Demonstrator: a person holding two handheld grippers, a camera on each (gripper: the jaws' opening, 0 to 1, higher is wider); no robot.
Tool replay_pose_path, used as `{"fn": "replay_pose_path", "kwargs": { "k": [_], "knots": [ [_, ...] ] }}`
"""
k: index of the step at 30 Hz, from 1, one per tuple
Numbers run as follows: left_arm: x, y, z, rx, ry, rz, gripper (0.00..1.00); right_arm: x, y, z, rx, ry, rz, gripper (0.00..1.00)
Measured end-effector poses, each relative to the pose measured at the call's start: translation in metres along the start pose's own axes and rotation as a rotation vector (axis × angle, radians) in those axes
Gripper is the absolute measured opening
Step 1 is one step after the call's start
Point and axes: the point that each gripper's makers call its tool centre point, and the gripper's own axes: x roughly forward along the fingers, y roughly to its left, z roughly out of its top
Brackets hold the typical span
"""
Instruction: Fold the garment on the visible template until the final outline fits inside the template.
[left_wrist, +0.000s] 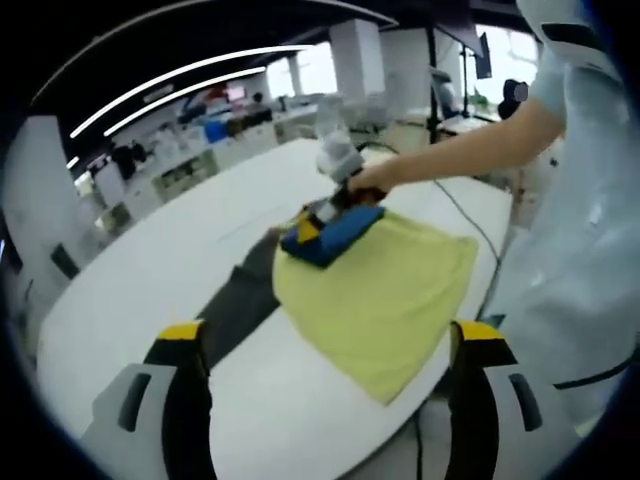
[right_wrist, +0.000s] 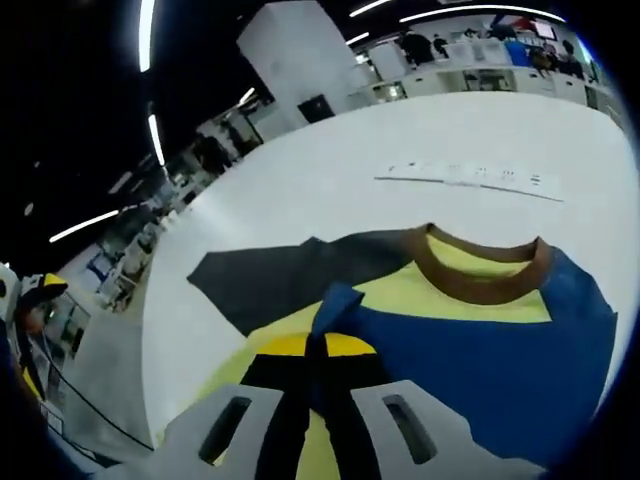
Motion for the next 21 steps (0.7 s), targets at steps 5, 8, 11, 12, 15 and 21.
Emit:
{"fn": "replay_pose_path", "kwargs": {
  "k": [5, 8, 11, 12, 15, 21],
  "knots": [
    [0.002, 0.0, -0.001, 0.001, 0.01, -0.003, 0.98, 0.005, 0.003, -0.001, 0.002, 0.002, 0.007, 0.04],
    [0.002, 0.0, -0.001, 0.001, 0.006, -0.005, 0.98, 0.008, 0.004, -0.003, 0.007, 0.004, 0.01, 0.06],
    [0.002, 0.0, 0.001, 0.003, 0.002, -0.008, 0.98, 0.009, 0.005, -0.004, 0.003, 0.004, 0.012, 0.08],
    [0.002, 0.0, 0.001, 0.003, 0.001, -0.009, 0.98, 0.01, 0.006, -0.004, -0.001, 0.005, 0.014, 0.1],
    [0.002, -0.002, 0.001, 0.01, 0.001, -0.022, 0.98, 0.011, 0.01, -0.003, -0.005, -0.001, 0.016, 0.13],
    [0.003, -0.004, -0.001, 0.014, 0.009, -0.029, 0.97, 0.01, 0.011, -0.005, -0.034, -0.006, 0.009, 0.28]
  ]
}}
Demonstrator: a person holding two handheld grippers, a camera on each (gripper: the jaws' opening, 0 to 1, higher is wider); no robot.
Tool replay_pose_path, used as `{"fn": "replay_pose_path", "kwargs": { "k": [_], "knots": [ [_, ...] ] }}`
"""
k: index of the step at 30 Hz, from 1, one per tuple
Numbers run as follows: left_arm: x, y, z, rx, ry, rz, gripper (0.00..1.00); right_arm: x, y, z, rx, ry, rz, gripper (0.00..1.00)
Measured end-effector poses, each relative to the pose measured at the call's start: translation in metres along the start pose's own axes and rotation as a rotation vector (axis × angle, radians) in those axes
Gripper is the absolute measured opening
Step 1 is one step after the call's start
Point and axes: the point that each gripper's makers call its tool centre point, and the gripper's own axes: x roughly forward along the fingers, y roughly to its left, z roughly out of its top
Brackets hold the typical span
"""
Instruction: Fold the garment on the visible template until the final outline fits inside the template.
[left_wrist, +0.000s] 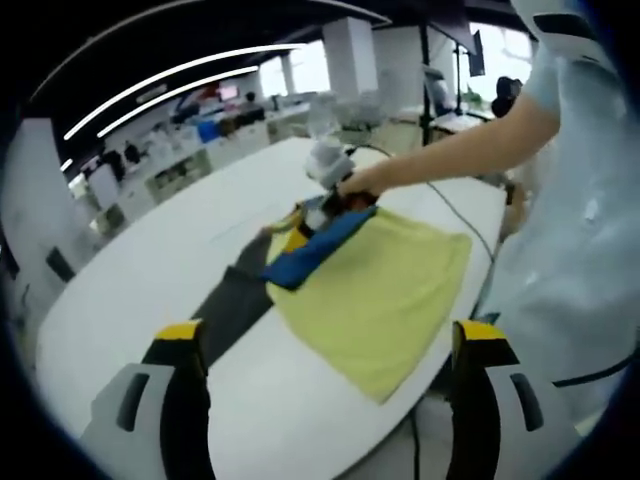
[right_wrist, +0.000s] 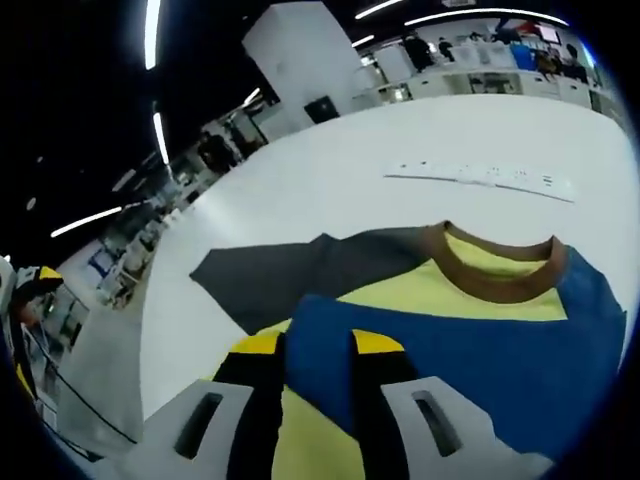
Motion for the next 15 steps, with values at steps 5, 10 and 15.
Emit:
{"fn": "replay_pose_path", "kwargs": {
  "k": [5, 10, 15],
  "knots": [
    [-0.001, -0.001, 0.0, 0.001, 0.0, 0.001, 0.98, -0.007, -0.004, -0.001, -0.036, -0.018, -0.035, 0.39],
    [-0.001, -0.003, 0.0, 0.005, 0.002, -0.002, 0.97, -0.013, -0.008, -0.004, -0.061, -0.026, -0.053, 0.51],
    [0.0, -0.007, 0.001, 0.011, 0.005, -0.012, 0.96, -0.02, -0.012, -0.006, -0.05, -0.042, -0.066, 0.6]
  ]
}}
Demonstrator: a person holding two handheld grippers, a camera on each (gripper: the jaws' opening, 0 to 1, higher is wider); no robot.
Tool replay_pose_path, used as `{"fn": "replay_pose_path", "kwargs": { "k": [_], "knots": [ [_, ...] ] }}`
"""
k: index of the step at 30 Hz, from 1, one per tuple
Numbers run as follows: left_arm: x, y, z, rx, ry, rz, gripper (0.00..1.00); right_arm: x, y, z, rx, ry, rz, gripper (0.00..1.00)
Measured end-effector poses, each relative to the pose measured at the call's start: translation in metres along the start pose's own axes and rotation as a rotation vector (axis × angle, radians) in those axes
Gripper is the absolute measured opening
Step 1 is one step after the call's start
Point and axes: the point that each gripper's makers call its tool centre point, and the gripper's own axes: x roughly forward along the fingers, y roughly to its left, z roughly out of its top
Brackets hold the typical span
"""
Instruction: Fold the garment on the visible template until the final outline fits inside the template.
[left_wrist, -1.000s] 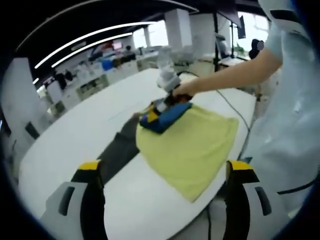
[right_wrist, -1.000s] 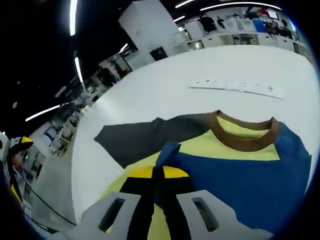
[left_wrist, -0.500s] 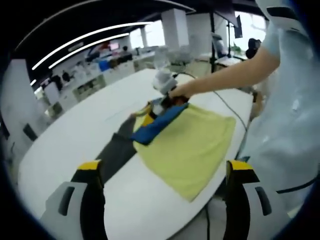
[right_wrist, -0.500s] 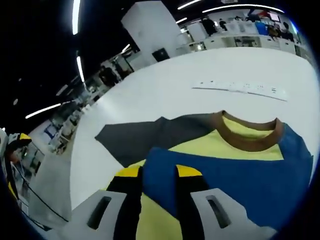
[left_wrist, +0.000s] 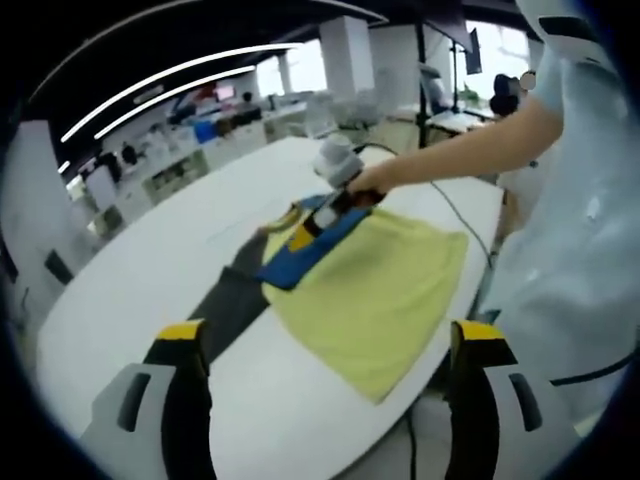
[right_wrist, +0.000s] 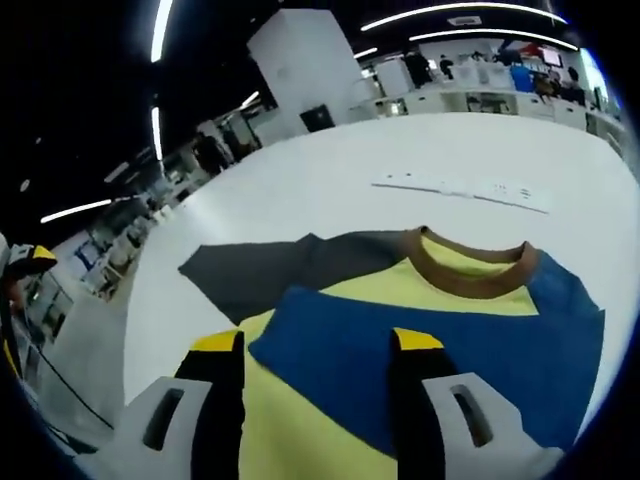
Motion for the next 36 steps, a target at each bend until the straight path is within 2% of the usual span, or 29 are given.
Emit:
{"fn": "replay_pose_path", "kwargs": {
  "k": [10, 12, 17, 20, 26, 36],
  "knots": [
    [0.0, -0.005, -0.001, 0.005, 0.005, -0.002, 0.96, -0.017, -0.007, -0.005, -0.017, -0.007, -0.038, 0.79],
    [0.0, -0.007, -0.003, 0.002, 0.007, -0.005, 0.96, -0.021, -0.005, -0.009, -0.019, -0.007, -0.043, 0.84],
    [-0.001, -0.01, -0.003, -0.001, 0.009, -0.004, 0.95, -0.03, -0.004, -0.018, -0.034, 0.002, -0.054, 0.9],
    [0.0, -0.011, -0.004, -0.006, 0.011, -0.006, 0.95, -0.035, -0.007, -0.022, -0.042, 0.012, -0.068, 0.99],
    [0.002, -0.013, -0.005, -0.018, 0.02, -0.009, 0.95, -0.049, -0.009, -0.026, -0.015, -0.003, -0.079, 1.0],
    [0.007, -0.016, -0.003, -0.022, 0.025, -0.015, 0.95, -0.081, -0.009, -0.027, -0.05, -0.049, -0.142, 1.0]
  ]
}}
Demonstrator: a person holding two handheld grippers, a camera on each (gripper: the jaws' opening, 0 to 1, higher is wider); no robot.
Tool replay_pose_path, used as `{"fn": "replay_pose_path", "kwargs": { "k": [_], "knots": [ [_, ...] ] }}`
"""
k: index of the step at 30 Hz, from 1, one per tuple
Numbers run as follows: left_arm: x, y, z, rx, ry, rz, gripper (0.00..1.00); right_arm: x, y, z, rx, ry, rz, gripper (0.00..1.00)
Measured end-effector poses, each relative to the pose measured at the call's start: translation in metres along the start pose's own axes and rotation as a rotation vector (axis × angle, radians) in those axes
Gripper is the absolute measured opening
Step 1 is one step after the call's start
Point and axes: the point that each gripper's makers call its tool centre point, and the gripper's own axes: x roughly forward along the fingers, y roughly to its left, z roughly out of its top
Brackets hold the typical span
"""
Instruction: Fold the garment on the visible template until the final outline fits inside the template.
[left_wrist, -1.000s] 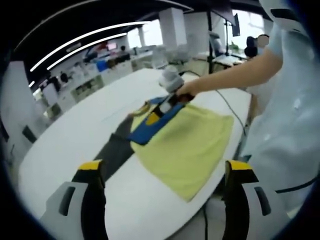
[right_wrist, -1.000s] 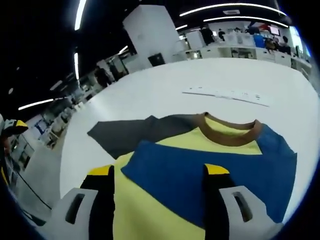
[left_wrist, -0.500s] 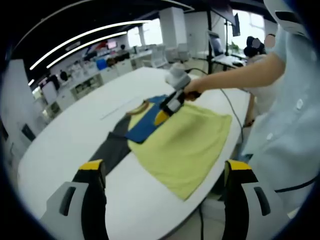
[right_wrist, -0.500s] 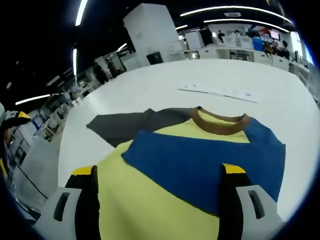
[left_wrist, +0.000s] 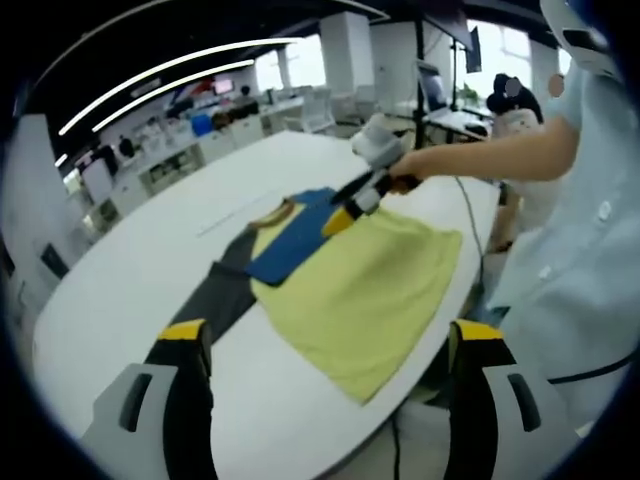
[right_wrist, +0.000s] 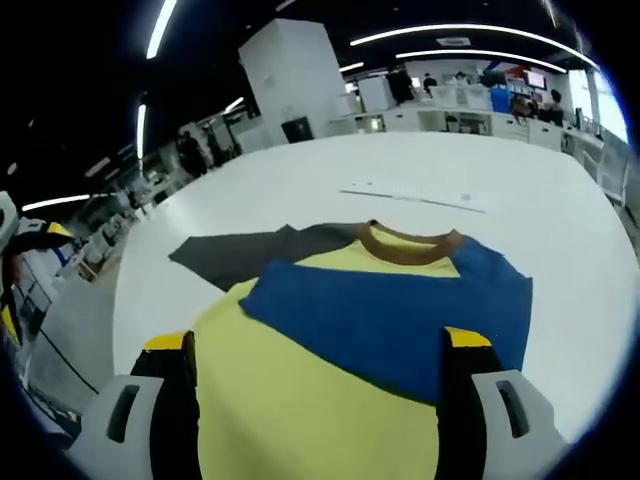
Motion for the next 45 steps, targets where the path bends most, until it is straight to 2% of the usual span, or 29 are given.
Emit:
{"fn": "replay_pose_path", "kwargs": {
  "k": [7, 10, 15, 21, 26, 34, 38, 45],
  "knots": [
    [0.002, -0.001, 0.0, -0.006, 0.005, -0.005, 0.95, -0.022, -0.006, -0.004, -0.064, -0.005, -0.031, 1.0],
    [0.006, -0.001, 0.001, -0.004, 0.008, -0.008, 0.95, -0.034, 0.002, -0.009, -0.041, -0.009, 0.0, 1.0],
    [0.011, -0.002, 0.002, 0.009, 0.022, -0.015, 0.95, -0.054, 0.007, -0.011, -0.091, -0.011, -0.021, 1.0],
    [0.017, -0.002, 0.006, 0.012, 0.015, -0.019, 0.95, -0.078, 0.017, -0.013, -0.086, -0.028, 0.019, 1.0],
    [0.019, -0.003, 0.009, 0.012, 0.006, -0.021, 0.95, -0.096, 0.017, -0.016, -0.143, -0.019, -0.013, 1.0],
    [0.025, -0.006, 0.006, 0.013, 0.02, -0.031, 0.95, -0.118, 0.02, -0.021, -0.137, -0.035, -0.033, 1.0],
    [0.029, -0.007, 0.003, 0.009, 0.032, -0.039, 0.95, -0.131, 0.023, -0.029, -0.161, -0.007, -0.067, 1.0],
    [0.032, -0.009, 0.008, 0.016, 0.028, -0.048, 0.95, -0.15, 0.026, -0.035, -0.15, -0.012, -0.088, 1.0]
  ]
}}
